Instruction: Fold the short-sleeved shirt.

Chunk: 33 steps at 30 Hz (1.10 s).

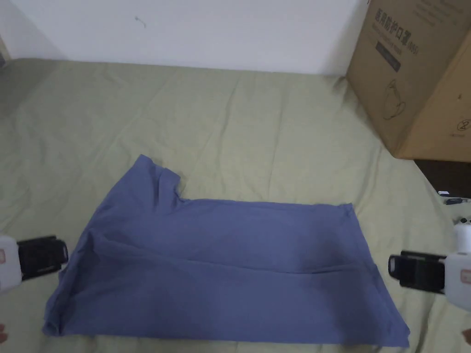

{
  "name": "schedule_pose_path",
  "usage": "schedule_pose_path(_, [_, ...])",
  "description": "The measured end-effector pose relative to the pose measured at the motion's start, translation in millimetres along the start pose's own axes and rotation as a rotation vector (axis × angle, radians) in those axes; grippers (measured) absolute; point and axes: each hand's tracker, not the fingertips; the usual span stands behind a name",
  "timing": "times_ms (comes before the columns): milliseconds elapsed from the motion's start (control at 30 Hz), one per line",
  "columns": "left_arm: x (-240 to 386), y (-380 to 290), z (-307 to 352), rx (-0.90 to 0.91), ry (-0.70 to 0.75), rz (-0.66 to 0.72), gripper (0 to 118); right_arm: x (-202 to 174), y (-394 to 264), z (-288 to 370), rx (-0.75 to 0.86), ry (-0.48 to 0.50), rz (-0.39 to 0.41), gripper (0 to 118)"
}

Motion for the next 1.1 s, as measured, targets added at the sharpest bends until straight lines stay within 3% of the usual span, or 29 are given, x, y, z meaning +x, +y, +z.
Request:
schedule_pose_path(233, [70, 49, 60, 0.524, -0.007, -0.162, 109, -42, 45, 55, 0.491, 0.03, 0.032, 118])
schedule_pose_path(400, [107, 44, 71, 0.676, -0.081, -0.206, 104, -68, 48, 59, 0.625, 0.055, 0.026, 117])
schedule_pose_path(433, [112, 41, 72, 0.682, -0.092, -0.212, 96, -76, 46, 61, 0.639, 0.061, 0.021, 114])
schedule_pose_path(467, [115, 40, 72, 0.675, -0.101, -0.212, 84, -80, 45, 62, 0.647, 0.065, 0.017, 107])
schedule_pose_path(500, [118, 38, 71, 0.663, -0.13, -0.219, 64, -83, 44, 61, 0.652, 0.071, 0.013, 92])
schedule_pose_path(567, [121, 34, 63, 0.668, -0.142, -0.227, 31, -87, 43, 59, 0.651, 0.082, 0.002, 51])
schedule_pose_path(600, [122, 32, 61, 0.672, -0.134, -0.24, 9, -89, 42, 57, 0.651, 0.08, -0.004, 24])
schedule_pose_path(633, [123, 29, 60, 0.681, -0.127, -0.249, 1, -91, 40, 56, 0.652, 0.077, -0.006, 10])
schedule_pose_path(700, [125, 26, 60, 0.685, -0.126, -0.246, 0, -93, 37, 54, 0.651, 0.071, -0.01, 0])
schedule_pose_path(933, [118, 39, 45, 0.622, -0.15, -0.222, 0, -94, 35, 49, 0.609, 0.092, -0.014, 0])
schedule_pose_path(1033, [110, 67, 22, 0.506, -0.152, -0.226, 1, -92, 39, 42, 0.589, 0.091, -0.006, 0])
schedule_pose_path(1067, [109, 78, 13, 0.454, -0.16, -0.221, 5, -92, 40, 40, 0.585, 0.088, -0.003, 0])
schedule_pose_path(1100, [104, 91, -2, 0.378, -0.174, -0.21, 17, -91, 42, 37, 0.579, 0.083, 0.001, 0])
